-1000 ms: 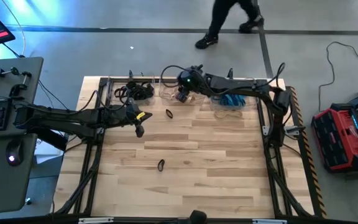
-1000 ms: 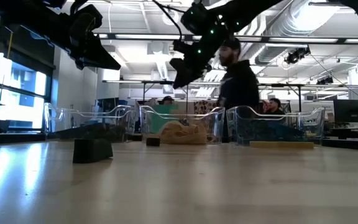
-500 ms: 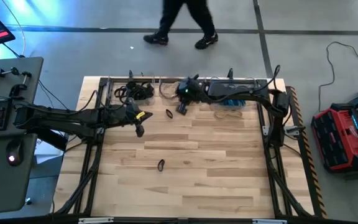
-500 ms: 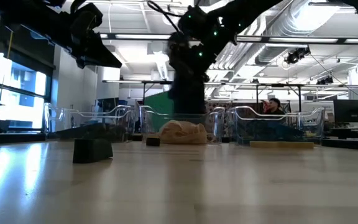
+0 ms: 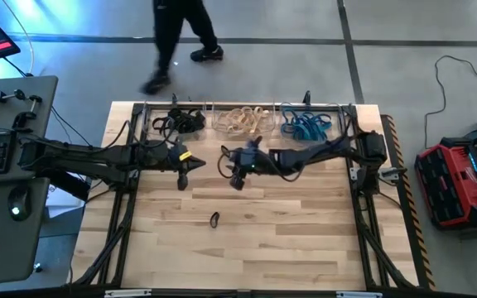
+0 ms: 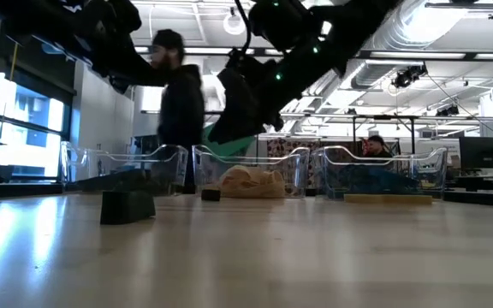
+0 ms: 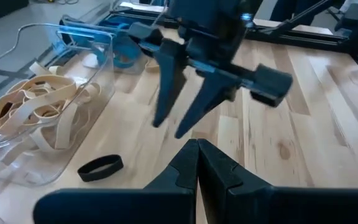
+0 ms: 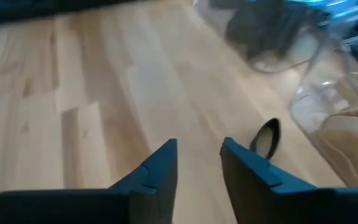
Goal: Sort rubber bands into baskets
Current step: Put the black rubber band into the left transparent bin
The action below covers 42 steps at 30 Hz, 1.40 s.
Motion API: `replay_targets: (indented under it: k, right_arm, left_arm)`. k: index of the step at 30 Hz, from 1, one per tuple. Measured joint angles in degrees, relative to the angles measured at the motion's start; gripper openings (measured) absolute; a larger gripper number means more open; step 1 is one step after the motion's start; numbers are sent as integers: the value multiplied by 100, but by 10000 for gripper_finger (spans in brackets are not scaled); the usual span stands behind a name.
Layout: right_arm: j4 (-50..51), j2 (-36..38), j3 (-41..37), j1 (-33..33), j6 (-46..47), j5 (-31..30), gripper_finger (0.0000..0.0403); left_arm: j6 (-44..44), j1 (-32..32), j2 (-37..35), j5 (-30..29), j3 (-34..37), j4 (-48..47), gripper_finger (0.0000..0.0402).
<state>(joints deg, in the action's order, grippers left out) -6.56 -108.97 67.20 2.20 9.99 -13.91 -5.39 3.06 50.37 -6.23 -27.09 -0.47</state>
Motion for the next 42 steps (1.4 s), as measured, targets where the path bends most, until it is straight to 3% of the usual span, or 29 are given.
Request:
replay_targets:
  k: [5, 19, 25, 33, 42]
  right_arm:
    - [-744, -194, -267, 123, 158, -558, 140]
    - [-1711, -1319, -268, 533, 506, -560, 144]
    - [-1923, -1452, -267, 722, 469, -54, 111]
    - [-2044, -1452, -267, 746, 360, 268, 8]
    - [-1646, -906, -40, 182, 181, 533, 4]
  left_arm:
    - [7, -88, 0, -147, 0, 82, 0]
    - [-40, -244, -2, -213, 478, 825, 0]
    - [-142, -241, 0, -196, 483, 774, 0]
    - [-19, -228, 0, -196, 482, 773, 0]
    - [-86, -234, -1, -190, 479, 789, 0]
